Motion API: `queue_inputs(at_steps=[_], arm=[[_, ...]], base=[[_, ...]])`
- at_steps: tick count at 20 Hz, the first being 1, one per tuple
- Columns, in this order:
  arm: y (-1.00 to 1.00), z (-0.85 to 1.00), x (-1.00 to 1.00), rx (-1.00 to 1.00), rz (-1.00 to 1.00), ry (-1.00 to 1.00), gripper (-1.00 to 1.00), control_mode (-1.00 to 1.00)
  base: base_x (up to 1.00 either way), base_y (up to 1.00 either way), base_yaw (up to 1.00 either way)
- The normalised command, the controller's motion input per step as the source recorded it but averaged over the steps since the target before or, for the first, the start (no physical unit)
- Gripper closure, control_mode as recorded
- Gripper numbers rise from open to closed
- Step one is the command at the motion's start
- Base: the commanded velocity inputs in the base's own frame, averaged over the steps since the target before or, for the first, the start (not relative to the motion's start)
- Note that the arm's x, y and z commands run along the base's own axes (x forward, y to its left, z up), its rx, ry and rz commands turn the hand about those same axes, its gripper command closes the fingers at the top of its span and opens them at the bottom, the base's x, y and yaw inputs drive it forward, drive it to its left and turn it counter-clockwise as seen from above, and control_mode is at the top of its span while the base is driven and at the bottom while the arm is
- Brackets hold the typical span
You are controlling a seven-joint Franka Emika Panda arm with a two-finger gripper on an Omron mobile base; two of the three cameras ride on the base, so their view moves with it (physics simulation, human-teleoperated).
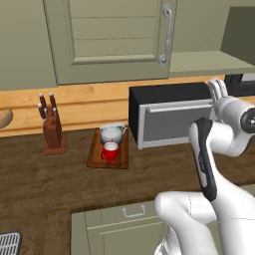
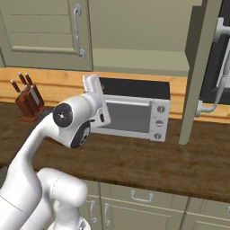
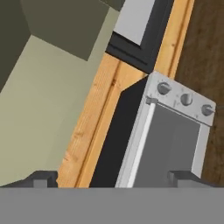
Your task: Pick the kettle from the counter and place it on the tray. Then pick the mug from the cabinet and place it on the tray. Then close the cabinet doors.
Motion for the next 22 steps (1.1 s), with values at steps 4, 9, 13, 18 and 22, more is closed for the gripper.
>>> queue_inputs(at_steps=[4, 9, 13, 18, 22], arm=[[-0.74, -0.07, -0.01, 0.14, 0.00, 0.00, -1.00, -1.00], [-0.50, -0.19, -0.11, 0.08, 0.00, -0.11, -1.00, -1.00], [-0.56, -0.08, -0.16, 0.17, 0.00, -0.29, -1.00, -1.00], [-0.63, 0.00, -0.13, 0.19, 0.02, -0.28, -1.00, -1.00], [-0.44, -0.03, -0.22, 0.07, 0.00, -0.19, -1.00, -1.00]], base=[[0.00, 0.00, 0.00], [0.00, 0.00, 0.00], [0.00, 0.00, 0.00], [0.00, 0.00, 0.00], [0.00, 0.00, 0.00]])
